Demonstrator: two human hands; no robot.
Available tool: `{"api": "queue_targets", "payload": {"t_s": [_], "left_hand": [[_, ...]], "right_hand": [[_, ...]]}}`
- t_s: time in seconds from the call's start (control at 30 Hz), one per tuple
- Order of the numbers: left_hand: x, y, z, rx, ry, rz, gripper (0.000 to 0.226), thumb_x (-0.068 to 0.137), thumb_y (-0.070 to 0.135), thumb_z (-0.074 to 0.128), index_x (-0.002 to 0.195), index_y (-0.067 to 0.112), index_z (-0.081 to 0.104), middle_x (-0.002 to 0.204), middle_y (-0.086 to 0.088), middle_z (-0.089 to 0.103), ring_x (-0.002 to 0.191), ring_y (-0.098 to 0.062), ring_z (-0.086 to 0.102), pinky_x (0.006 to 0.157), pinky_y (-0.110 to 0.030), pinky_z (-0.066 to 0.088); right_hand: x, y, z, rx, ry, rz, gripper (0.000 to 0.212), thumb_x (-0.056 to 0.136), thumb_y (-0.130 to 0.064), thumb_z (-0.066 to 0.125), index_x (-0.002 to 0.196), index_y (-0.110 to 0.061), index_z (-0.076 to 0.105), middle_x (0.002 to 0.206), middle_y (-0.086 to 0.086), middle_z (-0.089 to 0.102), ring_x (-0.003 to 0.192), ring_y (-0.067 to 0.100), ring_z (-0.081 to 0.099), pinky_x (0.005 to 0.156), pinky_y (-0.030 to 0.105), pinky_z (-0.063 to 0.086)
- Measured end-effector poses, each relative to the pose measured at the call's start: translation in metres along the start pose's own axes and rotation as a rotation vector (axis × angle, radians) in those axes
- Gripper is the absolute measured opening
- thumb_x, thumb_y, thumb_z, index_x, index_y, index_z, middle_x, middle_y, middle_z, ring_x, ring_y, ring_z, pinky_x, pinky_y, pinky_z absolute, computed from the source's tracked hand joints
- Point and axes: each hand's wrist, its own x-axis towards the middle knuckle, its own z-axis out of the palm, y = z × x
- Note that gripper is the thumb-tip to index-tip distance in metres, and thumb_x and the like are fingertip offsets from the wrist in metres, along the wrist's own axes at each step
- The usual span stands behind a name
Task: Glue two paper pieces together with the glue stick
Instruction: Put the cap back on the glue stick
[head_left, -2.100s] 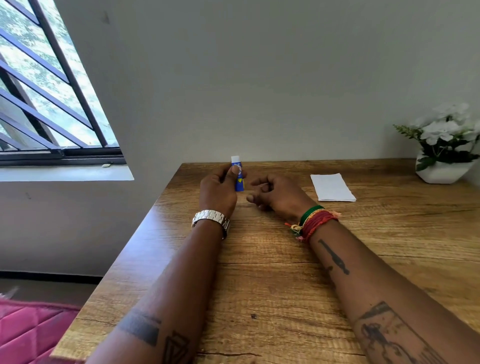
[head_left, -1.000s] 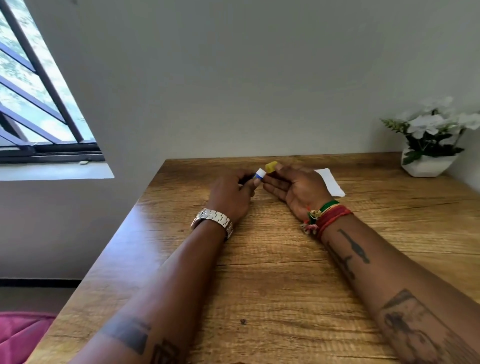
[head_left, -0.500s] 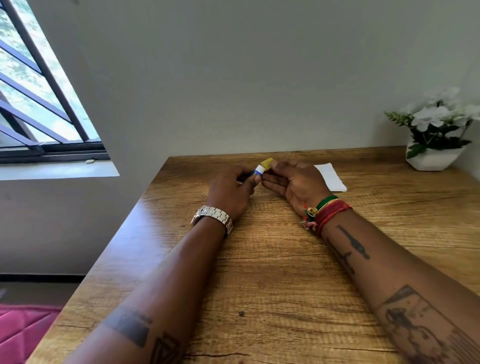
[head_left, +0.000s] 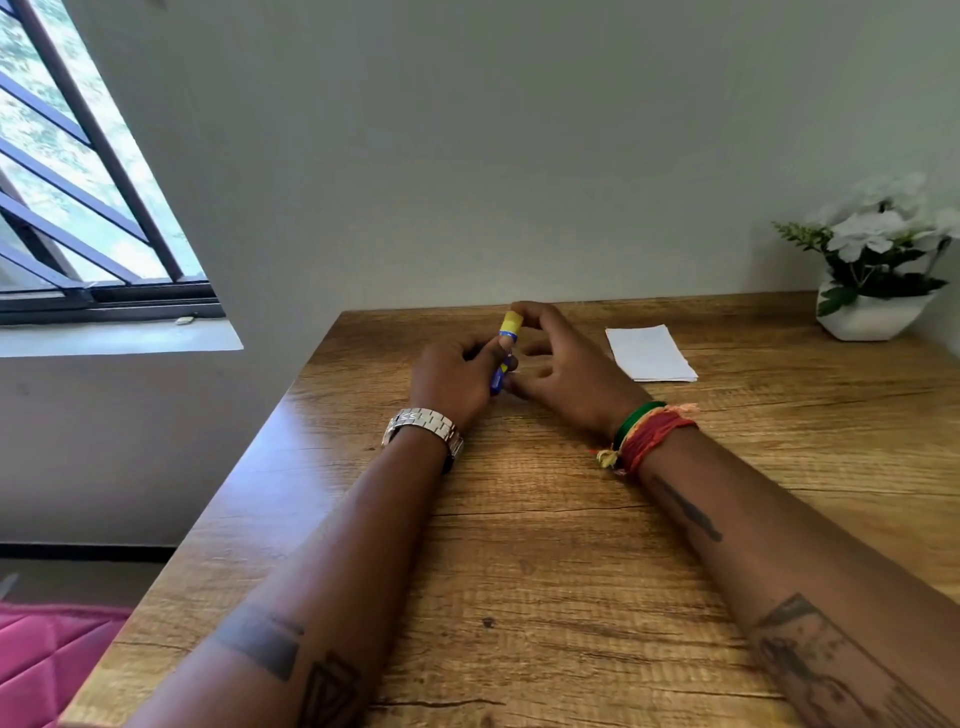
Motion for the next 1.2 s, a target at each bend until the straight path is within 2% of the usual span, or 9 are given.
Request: {"api": "queue_targets", "payload": {"t_s": [0.13,0.27,0.47,0.6,0.67,0.77,0.87,0.97,1.2], "left_hand": [[0.001,-0.001,-0.002,-0.174,-0.03,-0.078,0.021,0.091,0.037,0.072,0.095,0.018,0.079,0.08,0.002,0.079,0.073,-0.016,0.077,0.06,-0.03,0.06],[0.001,0.0,-0.002,-0.181,-0.068,-0.066,0.021,0.091,0.038,0.071,0.095,0.019,0.079,0.082,0.002,0.079,0.075,-0.017,0.077,0.07,-0.034,0.061],[-0.003,0.002,-0.003,-0.09,-0.101,-0.008,0.021,0.092,0.043,0.068,0.097,0.026,0.079,0.082,0.009,0.079,0.075,-0.011,0.076,0.069,-0.03,0.061],[-0.002,0.002,-0.002,-0.021,-0.033,0.018,0.025,0.092,0.046,0.067,0.1,0.026,0.08,0.08,0.012,0.078,0.07,-0.004,0.072,0.055,-0.018,0.054],[-0.001,0.001,-0.002,-0.024,0.009,0.014,0.025,0.09,0.046,0.069,0.104,0.028,0.079,0.08,0.014,0.077,0.067,0.0,0.071,0.05,-0.015,0.05],[0.001,0.001,-0.002,-0.091,0.036,0.004,0.02,0.088,0.042,0.074,0.102,0.03,0.079,0.08,0.015,0.077,0.072,-0.001,0.073,0.062,-0.021,0.058],[0.003,0.004,0.003,-0.105,0.068,-0.011,0.021,0.085,0.04,0.077,0.103,0.029,0.08,0.081,0.016,0.077,0.076,0.002,0.072,0.071,-0.022,0.056],[0.004,0.009,0.013,-0.07,0.07,0.002,0.021,0.084,0.038,0.078,0.104,0.029,0.08,0.071,0.024,0.072,0.064,0.014,0.063,0.06,-0.015,0.047],[0.013,0.034,0.038,-0.031,-0.023,0.015,0.016,0.095,0.021,0.067,0.107,0.023,0.078,0.084,0.005,0.078,0.07,-0.006,0.072,0.068,-0.027,0.059]], "right_hand": [[0.001,-0.002,0.013,-0.102,-0.056,-0.081,0.112,0.073,-0.042,0.086,0.159,-0.028,0.017,0.158,0.001,0.036,0.131,0.013,0.049,0.095,0.029,0.053],[0.002,0.002,0.012,-0.19,0.05,-0.132,0.102,0.073,-0.038,0.086,0.155,-0.021,0.027,0.153,0.004,0.042,0.13,0.016,0.048,0.095,0.024,0.042],[0.001,0.002,0.007,-0.189,0.105,-0.16,0.089,0.064,-0.039,0.087,0.139,-0.024,0.041,0.131,0.0,0.055,0.118,0.017,0.054,0.093,0.032,0.052],[0.001,0.0,0.009,-0.123,0.042,-0.114,0.097,0.073,-0.032,0.087,0.152,-0.027,0.031,0.145,0.001,0.049,0.121,0.016,0.056,0.092,0.029,0.052],[-0.002,-0.003,0.007,-0.006,-0.049,-0.058,0.101,0.078,-0.032,0.085,0.157,-0.037,0.022,0.149,-0.002,0.046,0.109,0.012,0.064,0.09,0.031,0.058],[-0.004,-0.006,0.0,0.259,-0.046,0.067,0.087,0.089,-0.023,0.076,0.158,-0.039,0.024,0.141,-0.002,0.055,0.088,0.018,0.075,0.083,0.041,0.063],[-0.003,-0.009,-0.003,0.384,0.025,0.151,0.051,0.096,-0.014,0.068,0.144,-0.021,0.05,0.12,0.009,0.071,0.09,0.026,0.075,0.078,0.041,0.064],[-0.002,-0.007,-0.005,0.255,0.112,0.138,0.025,0.092,-0.017,0.073,0.114,-0.024,0.065,0.102,0.004,0.076,0.087,0.018,0.073,0.077,0.038,0.063],[0.009,0.012,-0.025,-0.091,0.342,0.149,0.028,0.092,-0.023,0.07,0.119,-0.018,0.07,0.109,0.002,0.075,0.094,0.018,0.069,0.086,0.037,0.057]]}}
